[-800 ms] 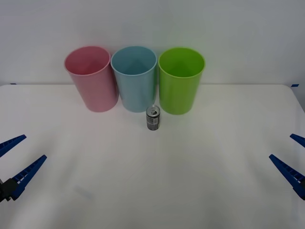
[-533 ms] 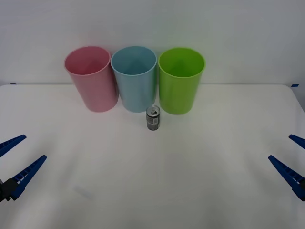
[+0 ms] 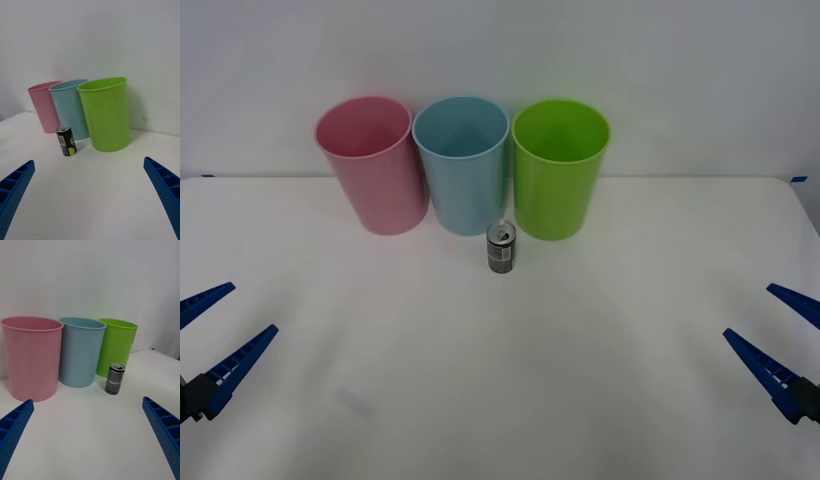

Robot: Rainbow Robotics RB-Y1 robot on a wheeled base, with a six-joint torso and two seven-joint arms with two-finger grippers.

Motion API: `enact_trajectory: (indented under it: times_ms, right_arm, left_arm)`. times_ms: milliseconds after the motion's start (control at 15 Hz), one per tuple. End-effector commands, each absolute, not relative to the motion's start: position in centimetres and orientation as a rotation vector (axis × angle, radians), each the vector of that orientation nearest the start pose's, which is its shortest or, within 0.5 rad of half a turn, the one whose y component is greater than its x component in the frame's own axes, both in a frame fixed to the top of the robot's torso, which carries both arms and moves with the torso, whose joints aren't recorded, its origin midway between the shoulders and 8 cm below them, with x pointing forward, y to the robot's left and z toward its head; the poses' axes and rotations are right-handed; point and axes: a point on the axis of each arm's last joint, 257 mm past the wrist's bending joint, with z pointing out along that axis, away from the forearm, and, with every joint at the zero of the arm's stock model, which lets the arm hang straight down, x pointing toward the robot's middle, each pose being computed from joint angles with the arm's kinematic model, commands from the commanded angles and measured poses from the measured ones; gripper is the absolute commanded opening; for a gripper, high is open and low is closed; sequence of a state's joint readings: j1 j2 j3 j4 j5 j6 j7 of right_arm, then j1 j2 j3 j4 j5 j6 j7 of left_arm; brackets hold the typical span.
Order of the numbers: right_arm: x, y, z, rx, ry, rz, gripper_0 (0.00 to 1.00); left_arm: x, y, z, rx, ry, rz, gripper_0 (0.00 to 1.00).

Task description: Grasp the object on the table and drop it into the matching bin: aluminum can to the light blue bin, PET bottle to the pink bin.

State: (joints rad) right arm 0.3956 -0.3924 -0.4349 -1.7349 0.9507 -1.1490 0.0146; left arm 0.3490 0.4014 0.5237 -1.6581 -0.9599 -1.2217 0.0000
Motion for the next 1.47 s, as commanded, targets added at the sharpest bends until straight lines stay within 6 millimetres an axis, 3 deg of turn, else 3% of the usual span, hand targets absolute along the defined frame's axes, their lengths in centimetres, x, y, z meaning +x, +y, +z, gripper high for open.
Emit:
enact_trajectory:
  times_ms: [67,1067,1467]
  right_arm:
    - [34.8,-28.1,-18.8,-0.475,1.463,0.608,1.0]
    - [40.1,-19.0,-25.8,-0.623,1.493,0.598,1.0]
    - [42.2,-15.5,-27.2,-0.666,1.514,0.542,1.0]
  left_arm:
    - [34.2,33.0,-16.9,0.465,1.441,-0.567,1.0]
    - [34.2,33.0,-16.9,0.465,1.441,-0.567,1.0]
    - [34.2,33.0,-16.9,0.465,1.441,-0.567,1.0]
